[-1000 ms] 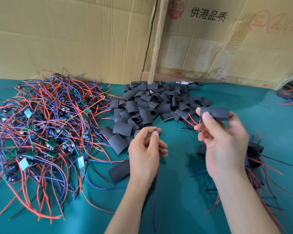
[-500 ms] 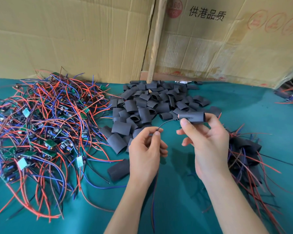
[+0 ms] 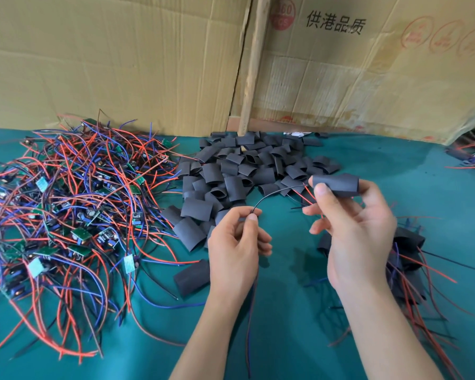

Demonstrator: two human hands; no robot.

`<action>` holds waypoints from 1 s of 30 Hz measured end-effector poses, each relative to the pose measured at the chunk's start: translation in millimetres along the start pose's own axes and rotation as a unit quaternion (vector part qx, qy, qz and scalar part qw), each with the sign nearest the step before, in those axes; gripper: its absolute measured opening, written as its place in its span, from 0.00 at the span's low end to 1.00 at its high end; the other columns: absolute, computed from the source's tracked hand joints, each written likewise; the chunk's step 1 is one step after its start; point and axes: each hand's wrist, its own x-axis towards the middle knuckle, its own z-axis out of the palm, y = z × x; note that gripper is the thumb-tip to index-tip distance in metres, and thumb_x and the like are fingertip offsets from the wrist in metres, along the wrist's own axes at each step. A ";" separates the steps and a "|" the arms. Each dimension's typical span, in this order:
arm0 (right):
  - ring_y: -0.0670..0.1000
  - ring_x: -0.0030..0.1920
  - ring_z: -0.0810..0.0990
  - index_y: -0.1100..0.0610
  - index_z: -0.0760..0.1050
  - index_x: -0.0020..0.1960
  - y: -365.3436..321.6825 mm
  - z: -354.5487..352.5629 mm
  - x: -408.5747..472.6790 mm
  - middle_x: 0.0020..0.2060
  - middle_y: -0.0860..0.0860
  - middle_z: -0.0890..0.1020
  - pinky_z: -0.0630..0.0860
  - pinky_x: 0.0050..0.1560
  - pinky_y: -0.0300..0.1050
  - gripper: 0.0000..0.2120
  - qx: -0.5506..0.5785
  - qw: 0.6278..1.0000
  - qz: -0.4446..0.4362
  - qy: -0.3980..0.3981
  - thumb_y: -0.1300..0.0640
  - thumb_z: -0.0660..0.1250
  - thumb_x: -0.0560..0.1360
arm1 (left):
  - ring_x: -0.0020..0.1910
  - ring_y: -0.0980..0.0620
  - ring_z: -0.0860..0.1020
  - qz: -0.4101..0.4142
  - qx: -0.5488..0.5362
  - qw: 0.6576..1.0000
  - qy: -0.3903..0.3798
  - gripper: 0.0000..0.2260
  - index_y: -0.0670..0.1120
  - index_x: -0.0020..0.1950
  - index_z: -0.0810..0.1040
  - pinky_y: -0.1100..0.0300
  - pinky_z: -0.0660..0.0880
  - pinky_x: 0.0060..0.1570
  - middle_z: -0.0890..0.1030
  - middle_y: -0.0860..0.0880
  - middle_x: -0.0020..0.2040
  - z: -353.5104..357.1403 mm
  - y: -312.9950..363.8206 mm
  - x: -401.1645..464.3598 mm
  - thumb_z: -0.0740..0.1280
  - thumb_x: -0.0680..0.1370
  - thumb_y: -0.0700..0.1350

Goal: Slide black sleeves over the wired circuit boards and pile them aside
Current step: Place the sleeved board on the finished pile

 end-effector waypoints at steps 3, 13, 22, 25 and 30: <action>0.53 0.35 0.84 0.57 0.76 0.50 0.1 2.5 -3.2 0.45 0.53 0.88 0.74 0.27 0.40 0.10 -0.020 1.000 -0.009 -0.021 0.58 0.75 0.73 | 0.29 0.46 0.78 0.003 0.004 1.000 0.000 0.08 0.43 0.52 0.79 0.53 0.78 0.33 0.81 0.45 0.32 -0.4 -0.8 0.3 0.61 0.85 0.38; 0.52 0.35 0.86 0.58 0.76 0.49 5.7 6.9 -7.1 0.41 0.51 0.88 0.74 0.27 0.40 0.09 -0.052 0.997 -0.009 -0.051 0.58 0.75 0.73 | 0.29 0.47 0.79 0.005 0.007 1.000 -0.005 0.08 0.45 0.51 0.80 0.53 0.79 0.34 0.81 0.45 0.32 -1.0 -2.8 0.5 0.61 0.85 0.40; 0.52 0.37 0.86 0.57 0.76 0.49 18.2 10.0 -11.3 0.40 0.52 0.88 0.74 0.28 0.39 0.11 -0.074 0.988 0.068 -0.121 0.56 0.75 0.70 | 0.31 0.48 0.79 0.004 0.012 0.999 -0.037 0.12 0.52 0.48 0.84 0.56 0.79 0.36 0.82 0.44 0.34 -1.8 -0.5 -1.2 0.64 0.84 0.39; 0.49 0.35 0.84 0.56 0.78 0.48 22.0 10.0 -12.6 0.38 0.52 0.88 0.73 0.29 0.38 0.10 -0.083 0.982 0.087 -0.146 0.56 0.75 0.70 | 0.31 0.49 0.79 0.012 0.026 0.998 -0.050 0.11 0.50 0.49 0.85 0.57 0.79 0.35 0.83 0.45 0.36 -2.5 0.3 -1.3 0.65 0.83 0.39; 0.50 0.32 0.80 0.61 0.79 0.47 26.1 4.1 -7.1 0.33 0.55 0.86 0.72 0.32 0.38 0.12 -0.119 0.983 0.056 -0.129 0.56 0.75 0.69 | 0.33 0.50 0.81 0.014 0.050 0.995 -0.090 0.08 0.47 0.49 0.84 0.59 0.78 0.35 0.85 0.47 0.38 -1.7 0.5 -3.6 0.66 0.83 0.40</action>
